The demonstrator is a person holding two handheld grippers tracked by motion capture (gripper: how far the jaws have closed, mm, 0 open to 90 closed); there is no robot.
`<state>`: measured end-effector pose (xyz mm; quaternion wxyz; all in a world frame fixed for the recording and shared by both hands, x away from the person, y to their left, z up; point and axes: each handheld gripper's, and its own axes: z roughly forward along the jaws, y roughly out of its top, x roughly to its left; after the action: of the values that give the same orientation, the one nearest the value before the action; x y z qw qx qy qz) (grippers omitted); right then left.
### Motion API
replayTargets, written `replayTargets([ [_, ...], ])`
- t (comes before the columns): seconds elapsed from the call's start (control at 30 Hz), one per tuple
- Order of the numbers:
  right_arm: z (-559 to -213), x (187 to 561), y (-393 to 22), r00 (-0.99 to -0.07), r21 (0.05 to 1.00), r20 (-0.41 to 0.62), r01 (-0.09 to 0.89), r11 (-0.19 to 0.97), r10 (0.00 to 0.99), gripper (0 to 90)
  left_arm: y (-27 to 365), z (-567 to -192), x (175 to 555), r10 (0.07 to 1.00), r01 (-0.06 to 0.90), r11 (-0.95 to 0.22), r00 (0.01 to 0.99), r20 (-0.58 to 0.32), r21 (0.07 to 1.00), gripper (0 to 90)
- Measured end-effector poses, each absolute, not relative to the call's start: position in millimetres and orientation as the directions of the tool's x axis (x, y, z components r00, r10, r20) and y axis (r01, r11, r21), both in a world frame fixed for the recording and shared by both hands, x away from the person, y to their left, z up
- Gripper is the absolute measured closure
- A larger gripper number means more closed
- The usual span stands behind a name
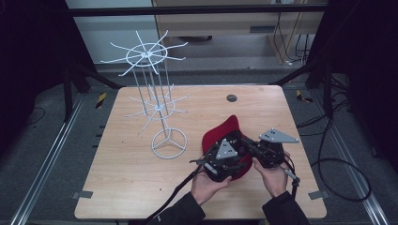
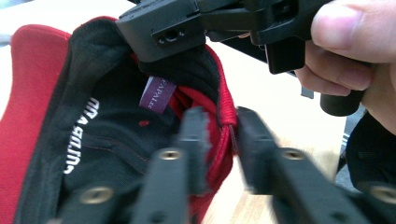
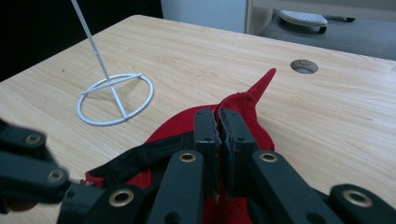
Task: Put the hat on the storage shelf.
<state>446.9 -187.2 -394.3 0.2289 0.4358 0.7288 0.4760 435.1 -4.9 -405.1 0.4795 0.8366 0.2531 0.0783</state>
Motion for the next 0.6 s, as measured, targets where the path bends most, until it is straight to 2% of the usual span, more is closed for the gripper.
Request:
replayTargets([
  [0.07,-395,448,-188,-0.515,0.893,0.087,0.419,0.162,0.853,85.5,-4,-404,434,0.501,0.346,-0.406,0.858,-0.111,0.846,82.6],
  [0.23,-394,448,-192,-0.525,0.904,0.111,0.406,0.134,0.844,76.3,1,-399,431,0.514,0.326,-0.395,0.853,-0.087,0.859,84.0],
  [0.4,-385,443,-201,-0.536,0.933,0.156,0.355,0.053,0.830,56.7,12,-394,433,0.530,0.344,-0.355,0.840,-0.116,0.869,84.2],
  [0.47,-381,440,-207,-0.538,0.942,0.174,0.336,0.021,0.825,53.1,17,-392,435,0.541,0.346,-0.344,0.833,-0.117,0.873,84.2],
  [0.6,-378,430,-216,-0.536,0.952,0.148,0.305,0.028,0.831,48.2,26,-385,440,0.564,0.346,-0.311,0.817,-0.121,0.885,84.2],
])
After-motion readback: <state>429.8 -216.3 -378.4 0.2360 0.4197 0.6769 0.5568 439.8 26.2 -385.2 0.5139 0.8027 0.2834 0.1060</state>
